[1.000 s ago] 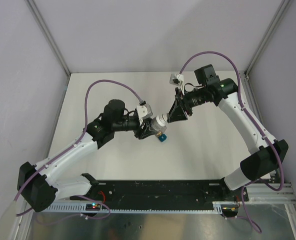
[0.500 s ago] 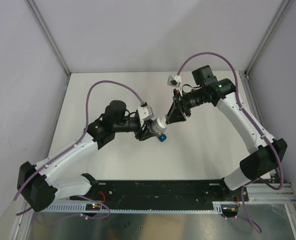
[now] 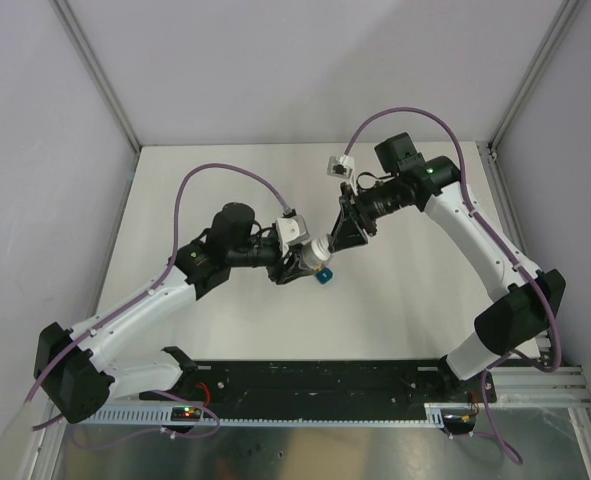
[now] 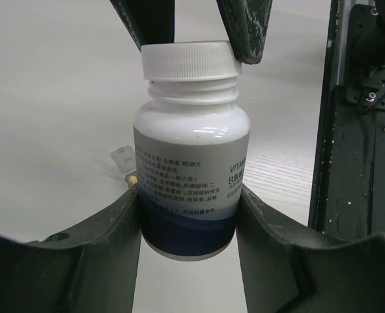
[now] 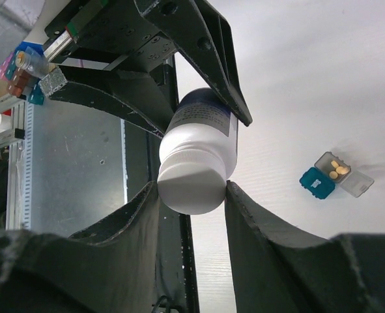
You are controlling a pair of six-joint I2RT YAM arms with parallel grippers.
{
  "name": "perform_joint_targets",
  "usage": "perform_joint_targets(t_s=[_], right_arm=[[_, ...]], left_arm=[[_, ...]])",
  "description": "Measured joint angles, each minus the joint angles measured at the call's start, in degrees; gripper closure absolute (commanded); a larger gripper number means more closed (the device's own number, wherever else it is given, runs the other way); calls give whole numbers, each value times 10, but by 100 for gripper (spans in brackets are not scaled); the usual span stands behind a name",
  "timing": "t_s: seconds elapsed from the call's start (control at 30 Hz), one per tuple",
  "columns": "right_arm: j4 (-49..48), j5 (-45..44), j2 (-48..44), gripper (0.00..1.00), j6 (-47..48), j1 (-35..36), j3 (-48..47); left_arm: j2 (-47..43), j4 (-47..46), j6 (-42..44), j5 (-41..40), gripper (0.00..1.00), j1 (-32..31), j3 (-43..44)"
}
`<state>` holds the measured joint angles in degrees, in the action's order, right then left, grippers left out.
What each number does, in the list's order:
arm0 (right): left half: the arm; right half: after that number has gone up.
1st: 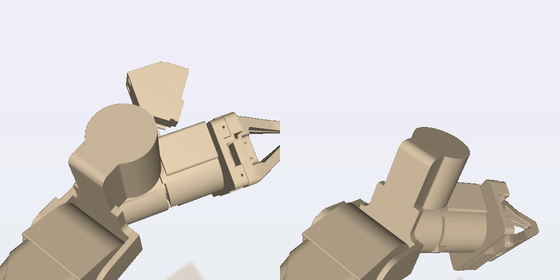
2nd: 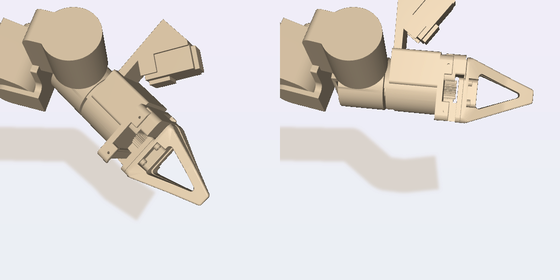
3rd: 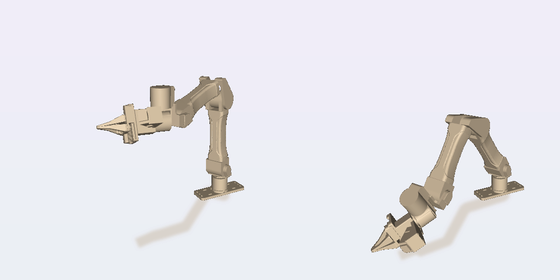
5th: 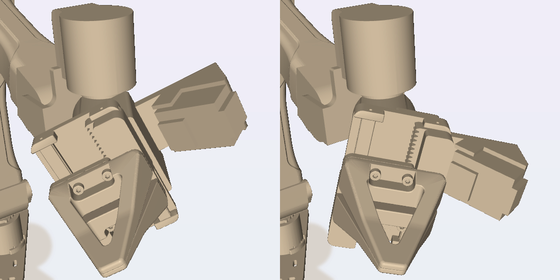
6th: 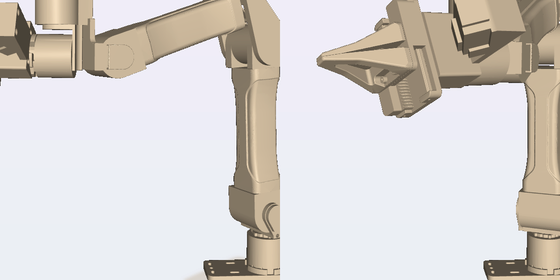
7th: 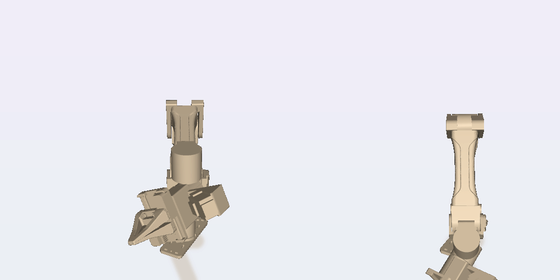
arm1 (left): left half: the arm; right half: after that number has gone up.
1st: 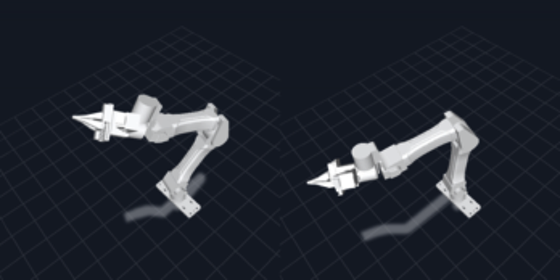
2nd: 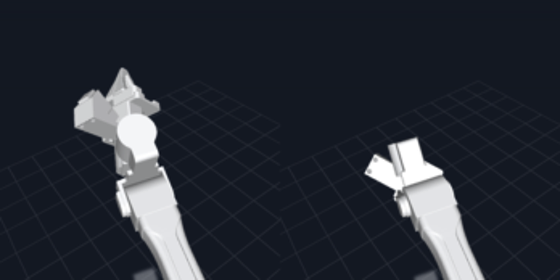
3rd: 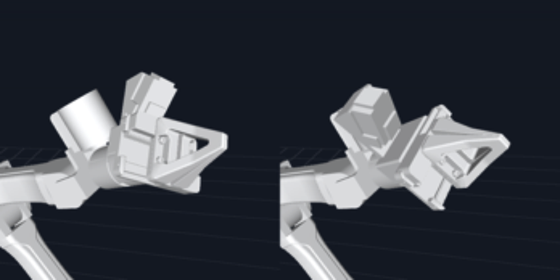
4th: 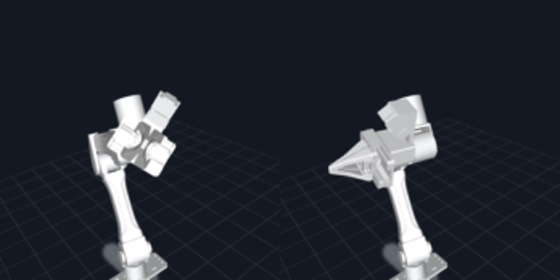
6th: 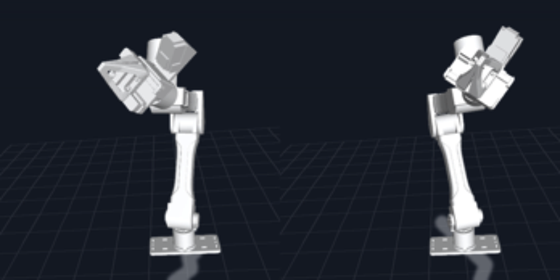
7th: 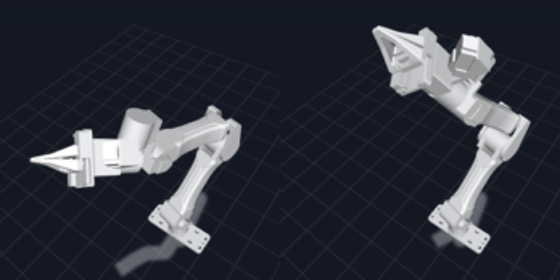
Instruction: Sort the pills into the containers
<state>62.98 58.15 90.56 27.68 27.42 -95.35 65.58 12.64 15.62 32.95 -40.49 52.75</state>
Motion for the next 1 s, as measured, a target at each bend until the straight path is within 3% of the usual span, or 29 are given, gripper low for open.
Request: perform_joint_targets(t_s=[0.57, 1.0], right_arm=[[-21, -42, 8, 83, -35, 9, 2], [-28, 3, 27, 81, -39, -4, 9]], left_arm=[[0, 14, 5, -58, 100, -6, 0], [0, 17, 4, -62, 100, -6, 0]])
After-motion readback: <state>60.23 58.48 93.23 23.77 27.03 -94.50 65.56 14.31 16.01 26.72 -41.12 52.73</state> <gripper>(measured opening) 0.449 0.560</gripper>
